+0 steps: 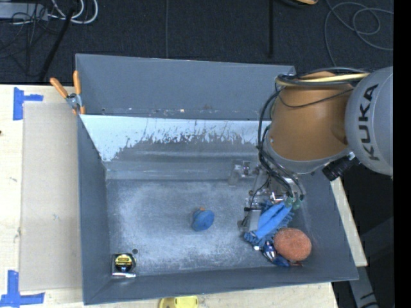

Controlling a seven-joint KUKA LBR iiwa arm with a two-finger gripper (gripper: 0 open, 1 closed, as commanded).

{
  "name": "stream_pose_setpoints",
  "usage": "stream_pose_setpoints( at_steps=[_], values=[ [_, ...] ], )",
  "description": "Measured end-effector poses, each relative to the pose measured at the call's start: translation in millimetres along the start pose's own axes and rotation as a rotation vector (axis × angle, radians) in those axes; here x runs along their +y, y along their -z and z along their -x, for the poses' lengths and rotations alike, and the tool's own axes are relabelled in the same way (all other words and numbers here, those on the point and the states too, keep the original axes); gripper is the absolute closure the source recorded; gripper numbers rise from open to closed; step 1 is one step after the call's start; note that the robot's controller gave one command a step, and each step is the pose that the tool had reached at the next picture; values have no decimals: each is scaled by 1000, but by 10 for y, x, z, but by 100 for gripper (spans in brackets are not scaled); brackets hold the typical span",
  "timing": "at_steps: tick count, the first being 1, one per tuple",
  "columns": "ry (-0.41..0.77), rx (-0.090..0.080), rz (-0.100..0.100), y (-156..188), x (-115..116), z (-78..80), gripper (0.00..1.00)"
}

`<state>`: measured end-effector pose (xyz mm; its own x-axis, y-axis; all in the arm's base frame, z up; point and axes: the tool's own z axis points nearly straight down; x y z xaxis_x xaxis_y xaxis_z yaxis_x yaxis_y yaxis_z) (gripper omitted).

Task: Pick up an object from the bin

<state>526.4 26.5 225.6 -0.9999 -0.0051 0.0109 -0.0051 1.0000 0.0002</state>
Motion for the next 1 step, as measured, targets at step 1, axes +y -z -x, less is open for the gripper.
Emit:
stream_pose_setpoints(
  at_steps=[1],
  values=[
    [-1,-8,0,44,-2,14,0]
  ],
)
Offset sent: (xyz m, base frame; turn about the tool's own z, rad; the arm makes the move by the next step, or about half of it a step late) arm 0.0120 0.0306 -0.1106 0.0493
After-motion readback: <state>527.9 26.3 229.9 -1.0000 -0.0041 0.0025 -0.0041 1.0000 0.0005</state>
